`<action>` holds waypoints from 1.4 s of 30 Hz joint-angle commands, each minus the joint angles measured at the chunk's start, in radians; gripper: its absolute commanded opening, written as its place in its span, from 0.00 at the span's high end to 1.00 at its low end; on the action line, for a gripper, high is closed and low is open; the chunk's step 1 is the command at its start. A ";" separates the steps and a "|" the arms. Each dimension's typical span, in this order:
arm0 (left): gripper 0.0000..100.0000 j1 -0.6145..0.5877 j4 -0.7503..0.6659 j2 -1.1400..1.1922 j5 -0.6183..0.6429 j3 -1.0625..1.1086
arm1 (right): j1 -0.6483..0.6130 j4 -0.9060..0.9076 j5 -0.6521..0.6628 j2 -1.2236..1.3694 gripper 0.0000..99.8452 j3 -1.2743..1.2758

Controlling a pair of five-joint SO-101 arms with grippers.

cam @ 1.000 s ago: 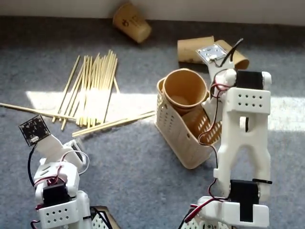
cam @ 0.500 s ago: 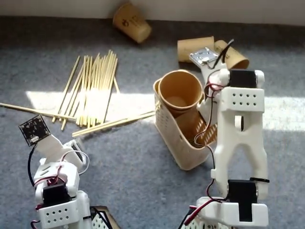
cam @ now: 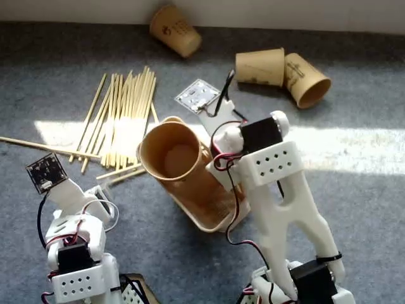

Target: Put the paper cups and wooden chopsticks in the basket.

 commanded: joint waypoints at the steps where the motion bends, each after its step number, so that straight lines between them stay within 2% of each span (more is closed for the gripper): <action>1: 0.79 -0.001 -0.017 -0.010 0.008 -0.002 | 0.007 0.033 -0.058 -0.047 0.99 -0.005; 5: 0.79 -0.001 -0.018 -0.010 0.008 -0.002 | -0.025 0.035 -0.120 -0.047 0.99 -0.005; 10: 0.79 -0.001 -0.015 -0.010 0.008 -0.002 | -0.110 0.035 -0.126 -0.056 0.99 -0.012; 16: 0.79 -0.001 -0.015 -0.010 0.008 -0.002 | -0.117 0.036 -0.184 -0.047 0.99 -0.151; 19: 0.79 -0.001 -0.015 -0.010 0.008 -0.002 | -0.088 0.035 -0.213 -0.045 0.99 -0.174; 25: 0.79 -0.001 -0.015 -0.010 0.008 -0.002 | 0.088 0.018 -0.215 -0.045 0.99 -0.162; 28: 0.79 -0.001 -0.015 -0.010 0.008 -0.002 | 0.160 -0.015 -0.215 -0.030 0.99 -0.074; 34: 0.79 -0.001 -0.015 -0.010 0.008 -0.002 | 0.217 -0.073 -0.158 0.079 0.99 0.067; 39: 0.79 -0.001 -0.015 -0.010 0.008 -0.002 | 0.249 -0.142 -0.269 0.107 0.99 0.157; 42: 0.79 -0.001 -0.017 -0.010 0.008 -0.002 | 0.245 -0.148 -0.292 0.087 0.99 0.180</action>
